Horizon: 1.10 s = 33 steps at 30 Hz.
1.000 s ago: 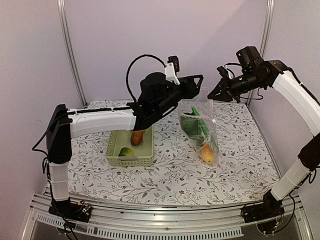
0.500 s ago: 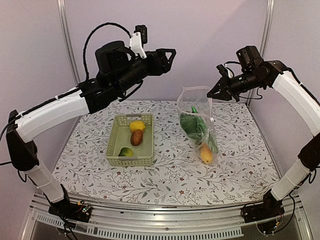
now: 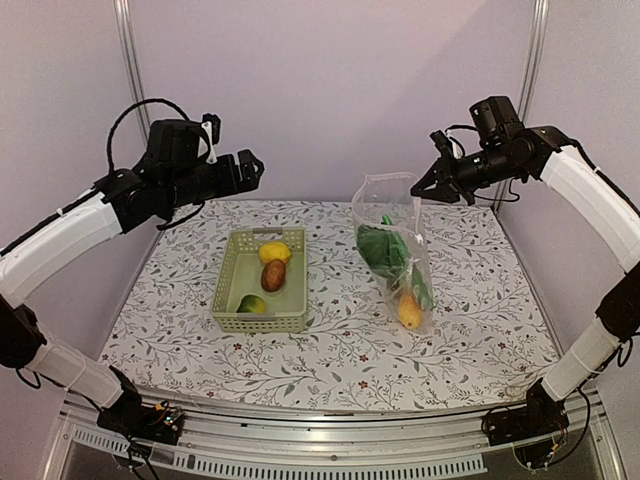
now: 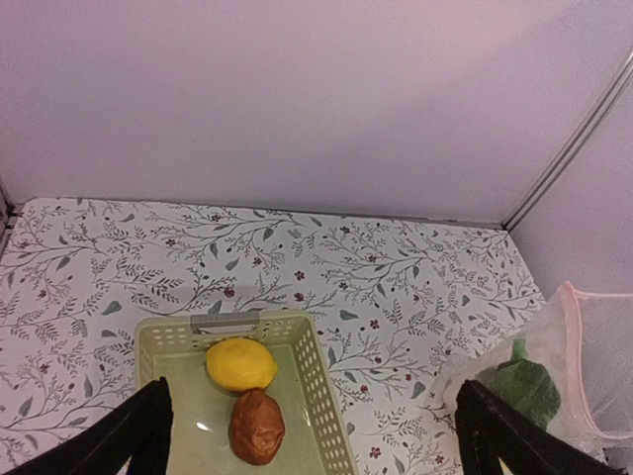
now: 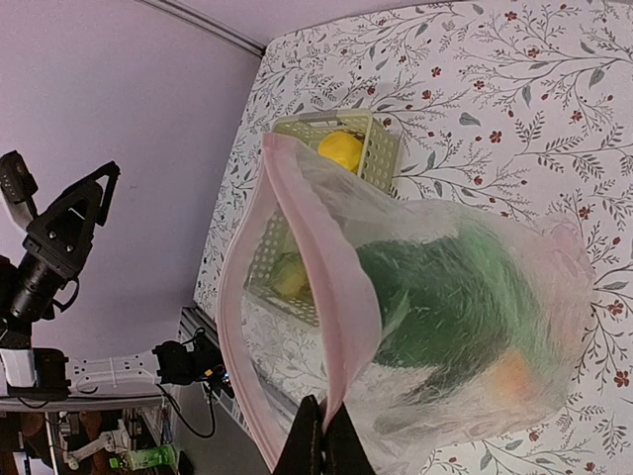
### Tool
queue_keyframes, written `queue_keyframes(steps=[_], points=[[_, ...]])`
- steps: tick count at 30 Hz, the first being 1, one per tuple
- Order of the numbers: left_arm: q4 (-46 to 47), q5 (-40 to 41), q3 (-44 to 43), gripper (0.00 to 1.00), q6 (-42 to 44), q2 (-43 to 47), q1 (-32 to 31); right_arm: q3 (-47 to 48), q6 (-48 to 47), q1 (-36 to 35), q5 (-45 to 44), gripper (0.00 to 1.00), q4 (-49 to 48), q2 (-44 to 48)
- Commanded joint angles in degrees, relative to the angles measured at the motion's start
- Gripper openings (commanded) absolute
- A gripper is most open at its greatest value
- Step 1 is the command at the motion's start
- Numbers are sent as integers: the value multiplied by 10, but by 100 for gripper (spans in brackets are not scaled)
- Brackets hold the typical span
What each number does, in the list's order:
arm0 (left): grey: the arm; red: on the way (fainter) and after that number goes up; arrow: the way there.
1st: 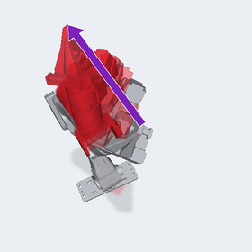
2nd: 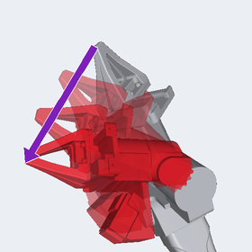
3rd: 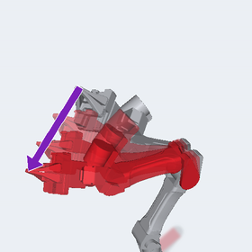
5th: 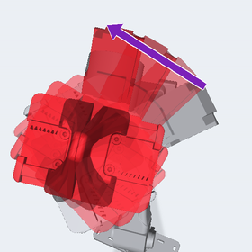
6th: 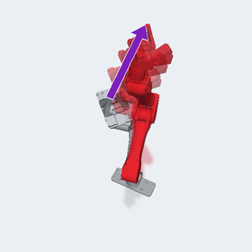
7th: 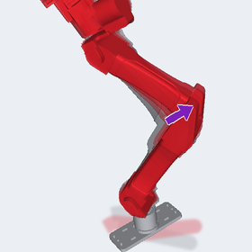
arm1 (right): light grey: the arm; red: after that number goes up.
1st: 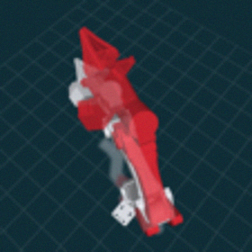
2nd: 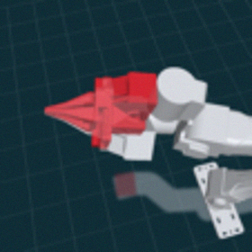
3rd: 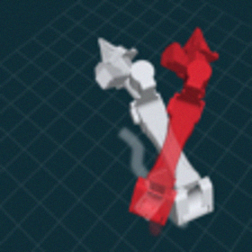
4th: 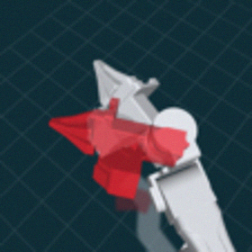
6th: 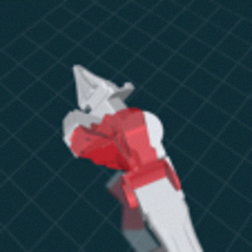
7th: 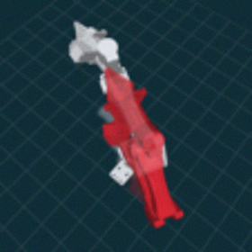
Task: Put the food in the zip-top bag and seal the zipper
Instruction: Pick up the fake vegetable from the bin.
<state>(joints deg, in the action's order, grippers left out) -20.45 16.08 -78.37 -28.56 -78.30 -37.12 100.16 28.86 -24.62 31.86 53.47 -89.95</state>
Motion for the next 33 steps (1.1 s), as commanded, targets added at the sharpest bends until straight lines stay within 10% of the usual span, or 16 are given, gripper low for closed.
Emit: queue_keyframes(steps=[1,33], points=[[-123,80,-34,100,43,-23,6,17,-17,6,1,0,-6,1],[-183,-23,1,75,73,-155,34,91,-14,25,15,0,69,-34]])
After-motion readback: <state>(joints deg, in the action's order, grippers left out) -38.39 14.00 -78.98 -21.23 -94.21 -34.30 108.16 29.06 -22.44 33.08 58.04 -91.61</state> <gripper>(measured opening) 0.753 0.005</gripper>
